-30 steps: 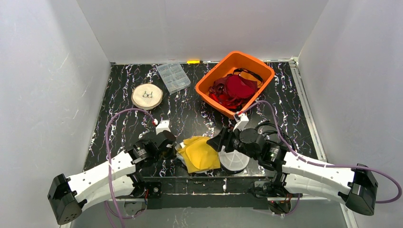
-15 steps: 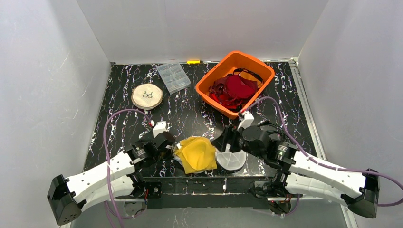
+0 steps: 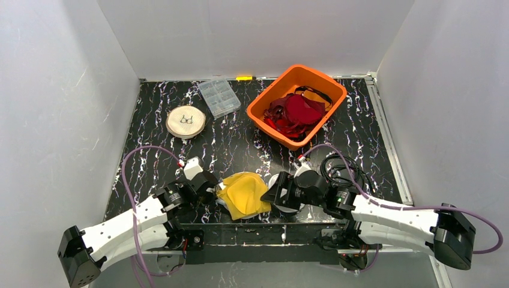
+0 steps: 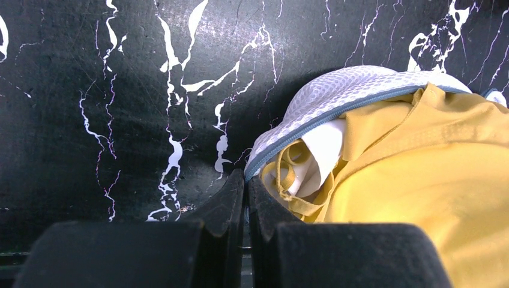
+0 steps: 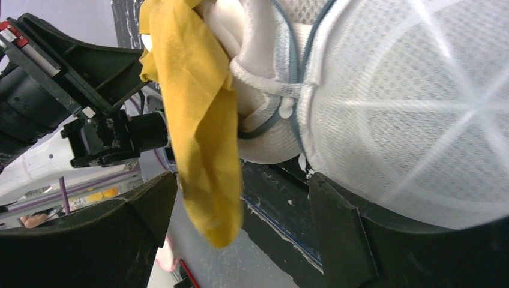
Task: Unzip the laundry bag and remove the bra
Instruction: Pick up the bra from the laundry bag.
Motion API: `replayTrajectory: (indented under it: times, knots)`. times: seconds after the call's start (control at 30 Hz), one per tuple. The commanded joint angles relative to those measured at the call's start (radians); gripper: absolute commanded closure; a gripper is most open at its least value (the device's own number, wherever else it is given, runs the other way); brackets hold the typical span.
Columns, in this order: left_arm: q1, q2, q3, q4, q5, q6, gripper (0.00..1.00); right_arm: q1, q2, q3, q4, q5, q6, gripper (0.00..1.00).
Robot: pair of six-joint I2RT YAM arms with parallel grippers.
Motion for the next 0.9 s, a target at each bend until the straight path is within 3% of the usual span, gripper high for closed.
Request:
replayTrajectory:
  times: [0.0, 0.27, 0.53, 0.87]
  knots:
    - [0.004, 0.011, 0.023, 0.002, -0.013, -0.043, 1.00, 0.016, 0.022, 0.056, 0.129, -0.032, 0.017, 0.12]
    - [0.005, 0.007, 0.040, -0.008, -0.015, -0.042, 1.00, 0.028, 0.079, 0.124, 0.123, -0.020, -0.027, 0.14]
    - [0.005, -0.008, 0.043, -0.016, -0.014, -0.042, 1.00, 0.032, 0.201, 0.166, 0.114, -0.047, -0.022, 0.31]
    - [0.004, -0.030, 0.045, -0.056, -0.040, -0.035, 1.00, 0.036, 0.160, 0.225, -0.060, -0.012, -0.072, 0.15]
